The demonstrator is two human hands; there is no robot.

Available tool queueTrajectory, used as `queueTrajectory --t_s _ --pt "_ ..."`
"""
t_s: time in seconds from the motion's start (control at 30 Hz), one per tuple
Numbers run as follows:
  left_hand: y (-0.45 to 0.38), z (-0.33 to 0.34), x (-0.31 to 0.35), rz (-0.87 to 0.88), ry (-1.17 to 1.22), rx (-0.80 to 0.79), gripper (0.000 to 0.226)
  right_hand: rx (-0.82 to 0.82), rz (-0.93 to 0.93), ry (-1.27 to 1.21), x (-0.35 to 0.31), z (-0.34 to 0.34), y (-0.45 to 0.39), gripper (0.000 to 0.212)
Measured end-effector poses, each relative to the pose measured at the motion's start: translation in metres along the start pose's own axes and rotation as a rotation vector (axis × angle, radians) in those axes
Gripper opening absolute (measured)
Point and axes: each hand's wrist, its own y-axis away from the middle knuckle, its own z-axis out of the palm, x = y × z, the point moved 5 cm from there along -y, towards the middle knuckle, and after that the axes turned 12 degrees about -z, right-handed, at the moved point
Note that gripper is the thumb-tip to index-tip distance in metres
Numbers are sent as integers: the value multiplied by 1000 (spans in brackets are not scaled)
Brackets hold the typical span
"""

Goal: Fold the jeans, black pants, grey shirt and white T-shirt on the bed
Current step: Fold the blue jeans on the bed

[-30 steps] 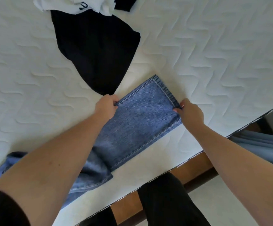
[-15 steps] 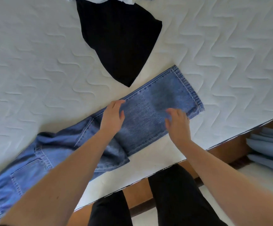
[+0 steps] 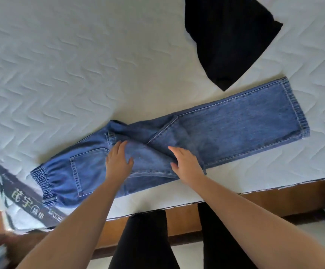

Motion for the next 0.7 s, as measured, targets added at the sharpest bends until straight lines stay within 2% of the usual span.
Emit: queueTrajectory --t_s 0.1,0.2,0.27,0.33,0.4,0.47,0.53,0.57,0.63,0.7 --pt "-3 -5 -30 -105 187 0 71 -94 -18 58 -22 25 -13 68" --pt "-6 -8 -49 -373 658 -121 84 -194 -50 185 -40 49 -22 79" --pt "-9 -8 -52 -486 853 -227 85 -246 -41 266 -45 60 -25 84" --pt "-10 -7 -51 -524 851 -351 67 -253 -7 307 -49 64 -26 90" --pt "-3 -9 -41 -507 884 -498 37 -229 4 306 -57 66 -26 99" --pt "8 -16 -28 -474 986 -579 16 -169 -49 240 -75 68 -25 113" --pt "19 -27 -13 -440 1100 -634 6 -74 -95 172 -97 71 -21 122" --pt "24 -33 -7 -423 1132 -659 5 -3 -100 142 -107 72 -19 119" --pt "34 -47 0 -380 1100 -639 12 204 -65 18 -122 66 -14 93" --pt "35 -61 3 -280 910 -501 16 394 24 -225 -128 55 -5 69"
